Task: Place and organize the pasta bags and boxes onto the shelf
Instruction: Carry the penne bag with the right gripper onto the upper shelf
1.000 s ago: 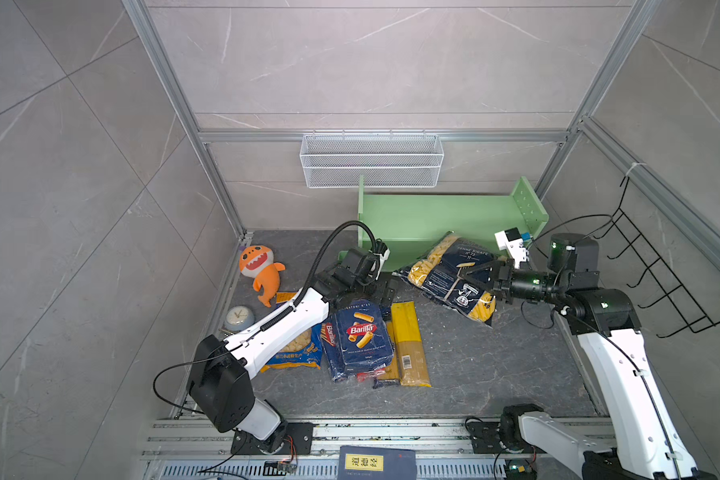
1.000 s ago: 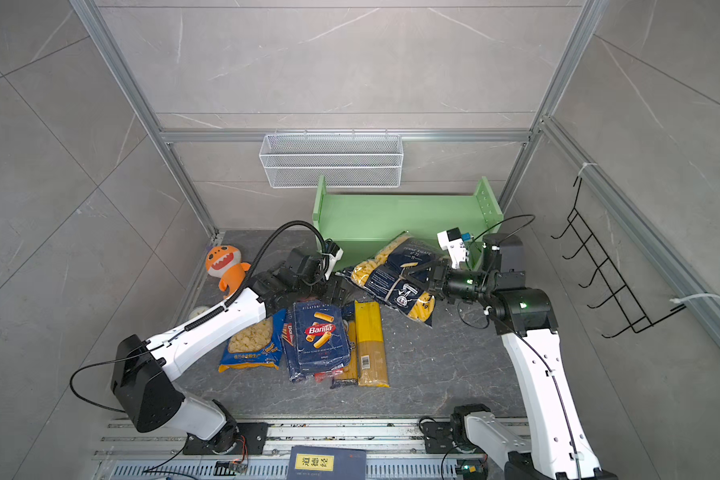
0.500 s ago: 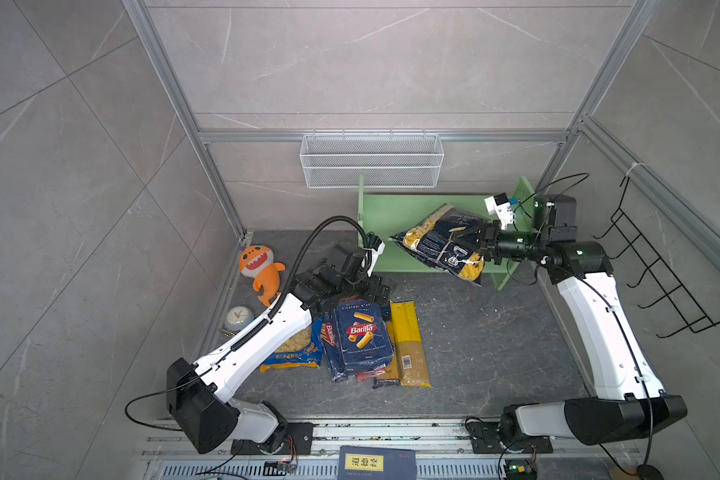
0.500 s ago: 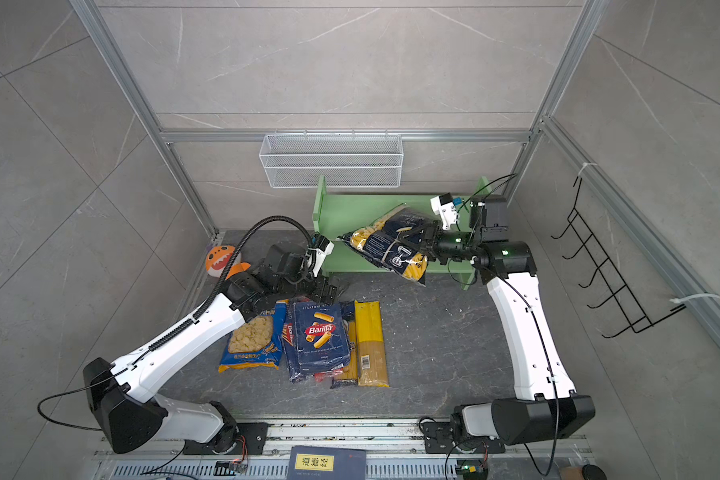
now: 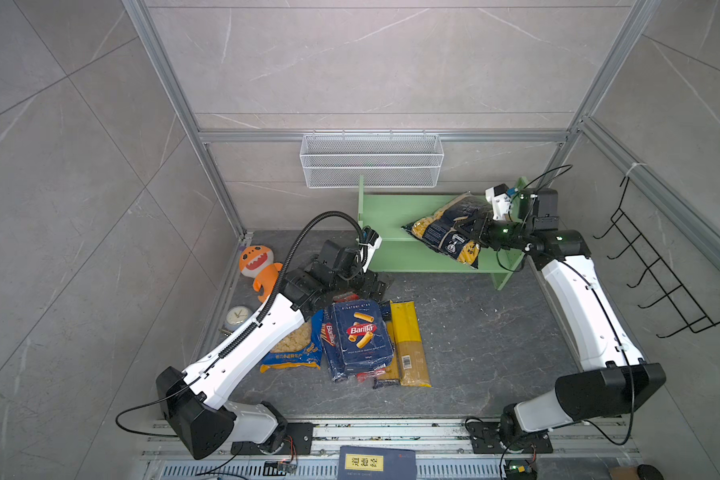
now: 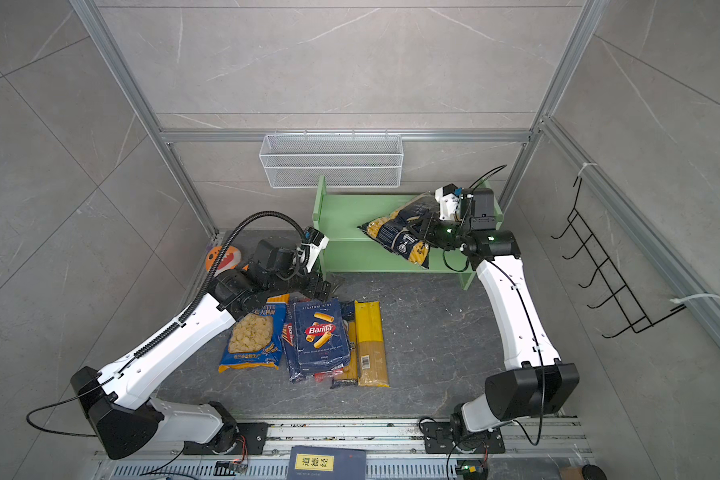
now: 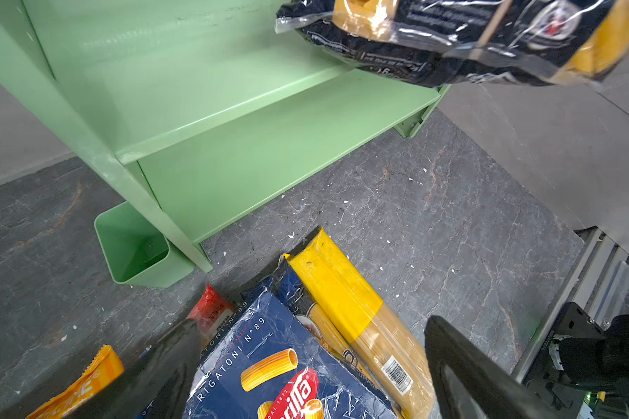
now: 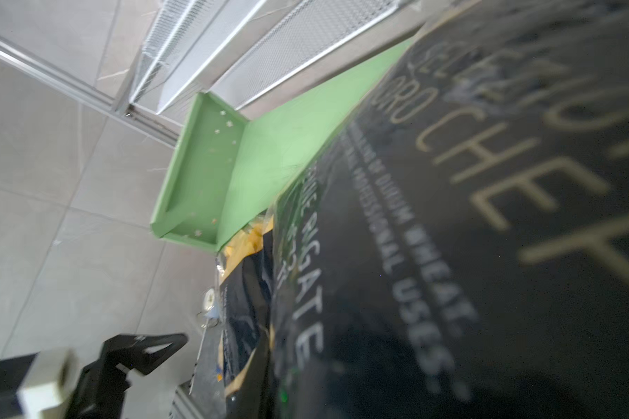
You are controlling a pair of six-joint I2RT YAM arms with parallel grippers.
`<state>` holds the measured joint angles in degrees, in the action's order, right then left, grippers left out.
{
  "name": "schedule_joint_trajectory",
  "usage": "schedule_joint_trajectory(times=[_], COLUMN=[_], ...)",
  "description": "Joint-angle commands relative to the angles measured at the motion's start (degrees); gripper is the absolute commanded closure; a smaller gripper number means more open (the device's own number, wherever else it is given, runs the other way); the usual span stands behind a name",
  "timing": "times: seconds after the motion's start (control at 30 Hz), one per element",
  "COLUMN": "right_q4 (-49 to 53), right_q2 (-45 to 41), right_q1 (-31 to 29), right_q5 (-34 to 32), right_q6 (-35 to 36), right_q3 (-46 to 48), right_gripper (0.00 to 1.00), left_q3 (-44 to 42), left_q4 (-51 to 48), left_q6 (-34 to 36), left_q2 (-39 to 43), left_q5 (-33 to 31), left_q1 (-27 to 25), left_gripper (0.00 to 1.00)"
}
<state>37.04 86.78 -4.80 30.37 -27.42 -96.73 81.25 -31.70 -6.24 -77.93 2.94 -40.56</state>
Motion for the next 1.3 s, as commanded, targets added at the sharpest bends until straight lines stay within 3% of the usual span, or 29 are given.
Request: schedule_joint_trajectory(times=[0.0, 0.4, 0.77, 1.27], right_q4=[-21.56, -29.26, -30.44, -37.45], right_q2=[-1.31, 0.93, -0.72, 3.4], right_q1=[-0.23, 0.5, 0.49, 0.43], right_q5=[-8.11, -20.5, -13.52, -17.22], right_q6=[1.52, -1.85, -3.47, -0.06], right_q3=[2.0, 7.2, 2.93, -1.08], right_gripper=[1.0, 1.0, 1.0, 1.0], left_q3=[2.22, 1.41, 2.22, 2.78], left_q4=[-0.26, -0.95, -0.74, -0.02], left_q6=[1.63, 0.53, 0.2, 0.27], left_q2=[1.11, 3.53, 3.06, 2.43], left_q5=[-0.31, -1.79, -1.81, -1.51], left_q1=[1.08, 1.83, 2.2, 2.73], left_gripper=[0.02, 0.02, 0.02, 0.02])
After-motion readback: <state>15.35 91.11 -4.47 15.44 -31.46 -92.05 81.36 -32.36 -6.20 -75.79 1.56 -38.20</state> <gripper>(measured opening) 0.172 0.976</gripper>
